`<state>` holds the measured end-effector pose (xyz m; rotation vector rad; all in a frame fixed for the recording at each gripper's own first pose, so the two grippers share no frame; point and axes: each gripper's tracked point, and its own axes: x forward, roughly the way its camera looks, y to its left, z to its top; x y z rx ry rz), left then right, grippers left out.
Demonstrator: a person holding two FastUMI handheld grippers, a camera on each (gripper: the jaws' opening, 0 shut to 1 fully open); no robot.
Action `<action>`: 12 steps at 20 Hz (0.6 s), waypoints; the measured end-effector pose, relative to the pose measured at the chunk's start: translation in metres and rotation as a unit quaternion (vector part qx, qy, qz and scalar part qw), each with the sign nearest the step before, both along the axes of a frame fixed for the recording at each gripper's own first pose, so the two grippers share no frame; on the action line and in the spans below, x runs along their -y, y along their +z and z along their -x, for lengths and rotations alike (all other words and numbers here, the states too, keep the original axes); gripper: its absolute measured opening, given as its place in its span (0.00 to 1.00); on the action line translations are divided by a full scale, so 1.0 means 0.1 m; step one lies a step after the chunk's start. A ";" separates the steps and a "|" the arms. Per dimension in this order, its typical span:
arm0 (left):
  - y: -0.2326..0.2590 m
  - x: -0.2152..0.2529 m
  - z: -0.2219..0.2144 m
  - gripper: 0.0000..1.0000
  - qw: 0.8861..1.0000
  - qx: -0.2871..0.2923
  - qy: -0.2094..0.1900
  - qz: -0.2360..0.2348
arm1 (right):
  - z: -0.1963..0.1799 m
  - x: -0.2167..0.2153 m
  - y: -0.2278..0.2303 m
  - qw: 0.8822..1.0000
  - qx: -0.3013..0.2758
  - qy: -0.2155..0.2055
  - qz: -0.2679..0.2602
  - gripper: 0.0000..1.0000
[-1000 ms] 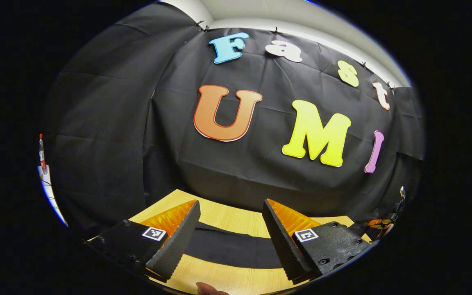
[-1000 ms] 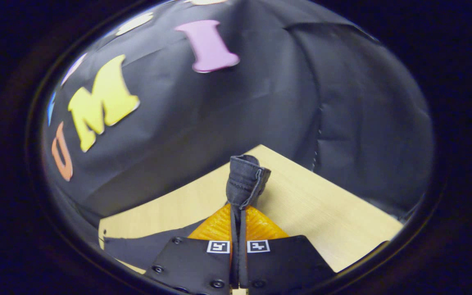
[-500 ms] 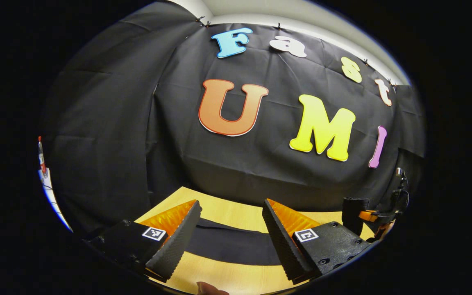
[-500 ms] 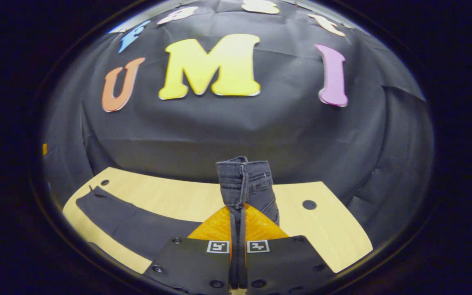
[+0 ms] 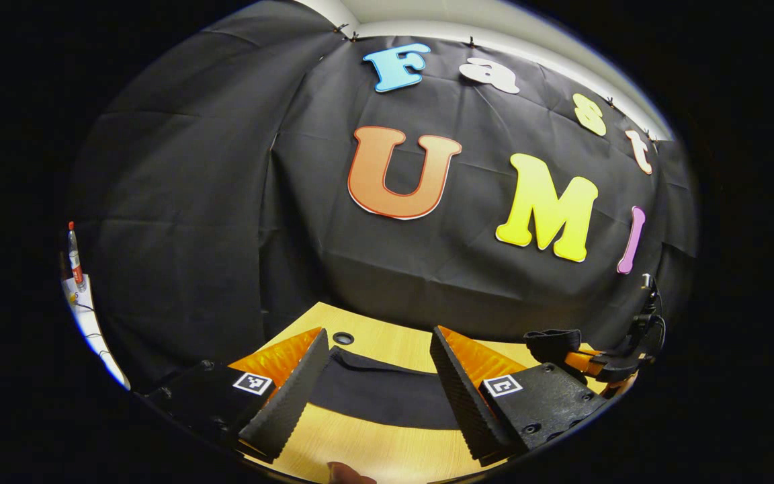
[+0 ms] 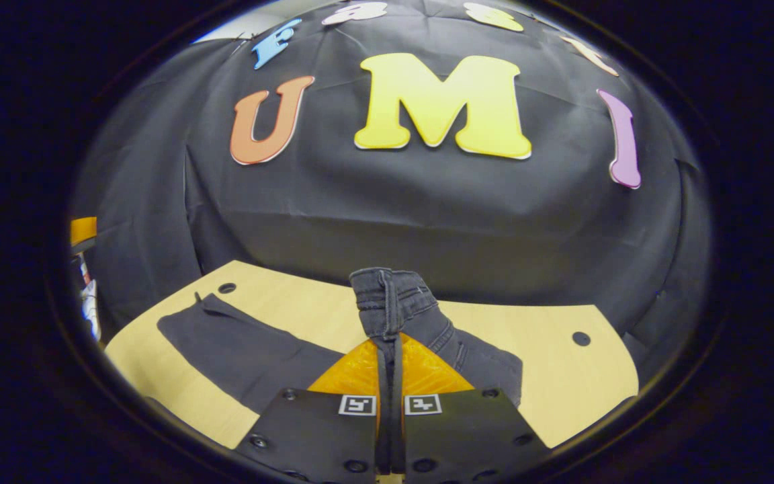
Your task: Grasp the waist and the cuffs of the jeans and fold them to make the two legs overlap; first hold the waist and fold one-third of the jeans toward the cuffs, then hold the cuffs and fold the remaining one-third in the same direction to finish folding.
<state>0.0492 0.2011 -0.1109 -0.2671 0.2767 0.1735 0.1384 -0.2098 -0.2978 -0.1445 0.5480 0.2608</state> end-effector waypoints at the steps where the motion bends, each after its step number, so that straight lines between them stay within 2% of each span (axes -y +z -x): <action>1: 0.00 -0.02 0.02 0.98 1.000 -0.001 0.001 0.000 | 0.00 0.00 -0.02 1.000 -0.004 0.008 0.000 0.01; 6: -0.05 -0.02 0.02 1.00 1.000 -0.005 0.006 0.002 | 0.04 -0.02 -0.14 0.998 -0.036 0.046 0.005 0.00; 7: -0.06 -0.02 0.03 0.98 1.000 -0.007 0.007 0.003 | 0.04 0.01 -0.21 0.998 -0.045 0.053 0.012 0.01; 12: -0.08 -0.01 0.02 0.98 1.000 -0.008 0.003 0.006 | 0.02 0.03 -0.55 0.995 -0.088 0.047 0.011 0.01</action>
